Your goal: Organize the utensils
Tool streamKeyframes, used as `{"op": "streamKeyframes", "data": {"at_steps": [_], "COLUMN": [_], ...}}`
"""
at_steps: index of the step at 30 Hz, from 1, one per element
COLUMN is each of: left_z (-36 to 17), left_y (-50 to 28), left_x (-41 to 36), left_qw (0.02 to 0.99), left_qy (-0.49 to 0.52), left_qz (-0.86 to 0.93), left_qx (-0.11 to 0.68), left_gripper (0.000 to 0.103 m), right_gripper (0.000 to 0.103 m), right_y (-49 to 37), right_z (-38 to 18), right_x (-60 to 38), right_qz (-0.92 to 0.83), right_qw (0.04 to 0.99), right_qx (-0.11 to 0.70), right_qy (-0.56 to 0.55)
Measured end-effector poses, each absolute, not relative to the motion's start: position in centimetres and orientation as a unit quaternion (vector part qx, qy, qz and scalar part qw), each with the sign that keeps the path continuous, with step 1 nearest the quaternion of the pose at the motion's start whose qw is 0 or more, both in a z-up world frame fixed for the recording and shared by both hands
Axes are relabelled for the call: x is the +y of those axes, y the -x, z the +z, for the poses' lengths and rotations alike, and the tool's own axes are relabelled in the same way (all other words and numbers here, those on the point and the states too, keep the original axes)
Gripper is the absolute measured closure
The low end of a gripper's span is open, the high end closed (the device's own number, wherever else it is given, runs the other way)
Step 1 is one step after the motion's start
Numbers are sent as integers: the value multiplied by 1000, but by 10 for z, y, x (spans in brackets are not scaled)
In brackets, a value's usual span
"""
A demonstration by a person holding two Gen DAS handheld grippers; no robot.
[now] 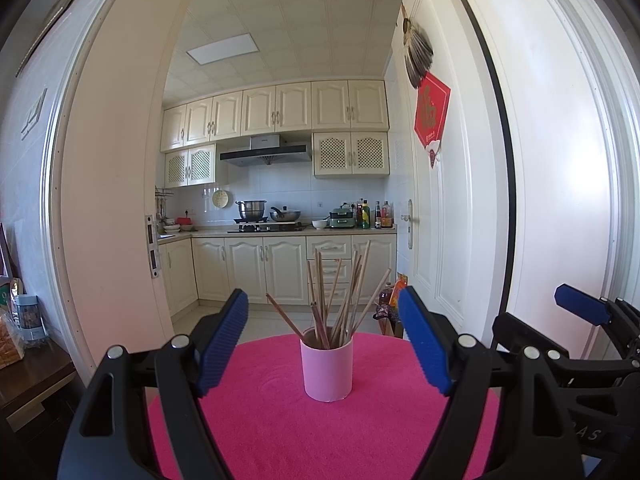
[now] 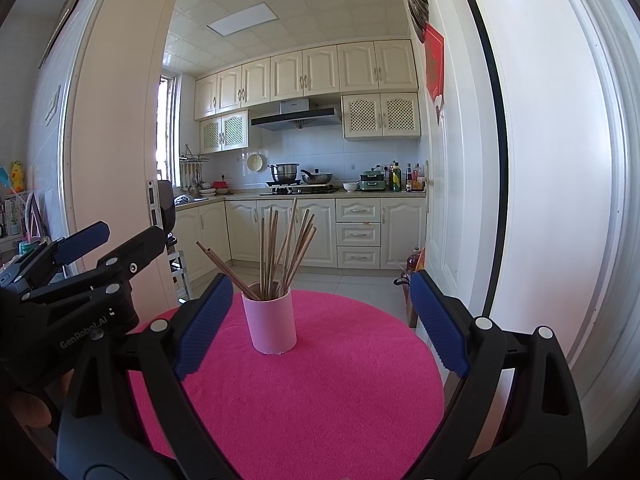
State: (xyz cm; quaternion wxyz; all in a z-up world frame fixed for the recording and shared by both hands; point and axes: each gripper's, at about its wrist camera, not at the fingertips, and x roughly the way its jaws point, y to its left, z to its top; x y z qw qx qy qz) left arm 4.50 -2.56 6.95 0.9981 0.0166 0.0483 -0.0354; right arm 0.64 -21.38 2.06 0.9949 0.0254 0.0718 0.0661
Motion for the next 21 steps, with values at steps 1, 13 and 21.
{"op": "streamKeyframes", "data": {"at_steps": [1,13,21], "left_z": [69,71,69], "left_y": [-45,-48,-48], "left_x": [-26,-22,-21], "left_qw": [998,998,998], "left_qy": [-17,-16,-17], "left_qz": [-35,-34,-33], "left_qx": [48,52,53], "left_gripper": [27,27,27], "right_gripper": [14,14,14], "right_y": [-6,-10,-14], "right_z": [21,18,17], "right_x": [-213,-212,-211], "right_qz": [66,67,69], "right_qw": [995,995,994], "right_qx": [72,75,77], "right_qy": [-25,-24,-25]}}
